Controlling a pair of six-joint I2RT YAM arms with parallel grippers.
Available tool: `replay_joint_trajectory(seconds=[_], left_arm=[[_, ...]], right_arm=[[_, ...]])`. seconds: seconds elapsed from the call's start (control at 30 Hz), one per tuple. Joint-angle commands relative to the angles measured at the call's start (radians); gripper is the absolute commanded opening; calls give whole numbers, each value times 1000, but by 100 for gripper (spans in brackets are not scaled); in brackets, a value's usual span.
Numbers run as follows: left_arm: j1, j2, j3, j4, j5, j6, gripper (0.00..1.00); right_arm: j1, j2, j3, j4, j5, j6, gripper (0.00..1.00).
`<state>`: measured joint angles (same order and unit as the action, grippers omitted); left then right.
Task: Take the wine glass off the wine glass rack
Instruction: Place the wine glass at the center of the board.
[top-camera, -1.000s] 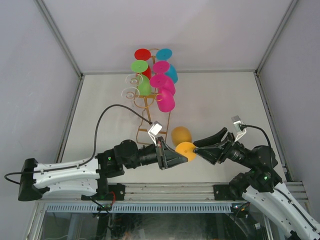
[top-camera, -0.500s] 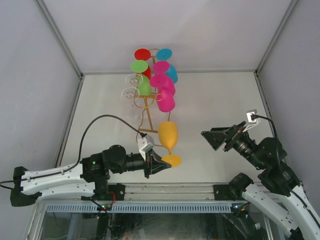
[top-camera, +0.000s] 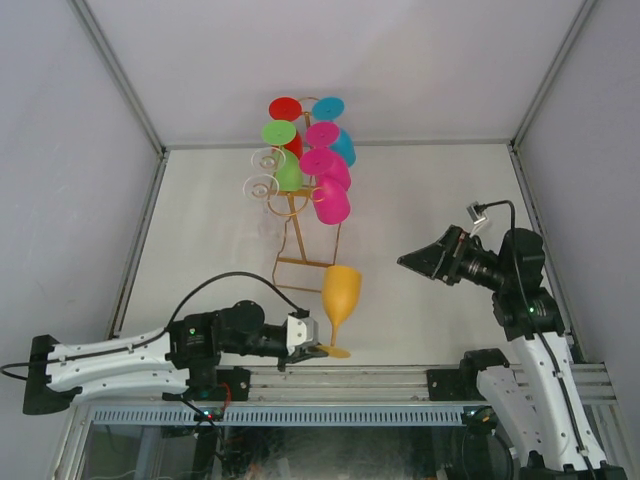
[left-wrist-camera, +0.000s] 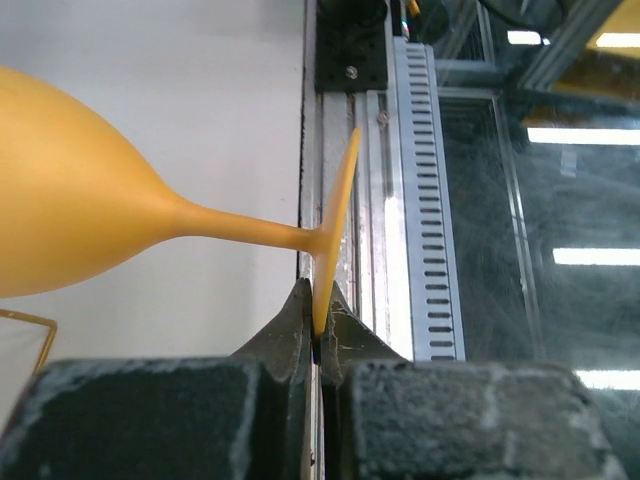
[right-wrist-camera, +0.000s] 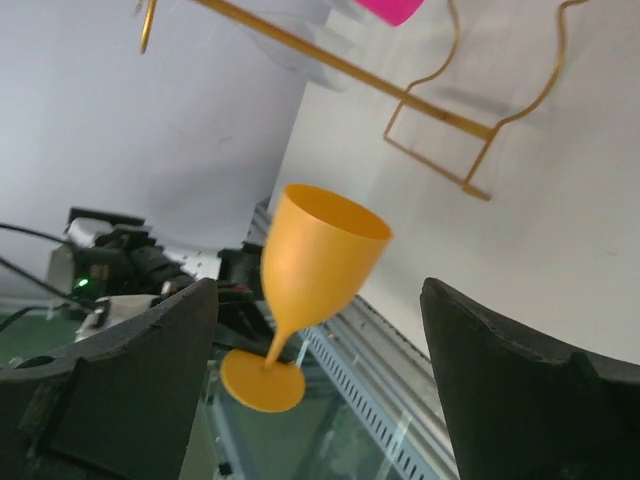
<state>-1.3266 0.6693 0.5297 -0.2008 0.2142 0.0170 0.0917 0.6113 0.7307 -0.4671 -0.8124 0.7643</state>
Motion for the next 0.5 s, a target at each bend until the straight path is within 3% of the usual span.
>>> replay_joint_trajectory(seconds=[0.0, 0.1, 0.47], left_arm=[[-4, 7, -15, 57, 112, 101, 0], [-3, 10, -24, 67, 174, 168, 0], [-4, 0, -23, 46, 243, 291, 0]], right_arm=[[8, 56, 3, 162, -256, 71, 82], [56, 143, 12, 201, -359, 108, 78], [265, 268, 40, 223, -241, 65, 74]])
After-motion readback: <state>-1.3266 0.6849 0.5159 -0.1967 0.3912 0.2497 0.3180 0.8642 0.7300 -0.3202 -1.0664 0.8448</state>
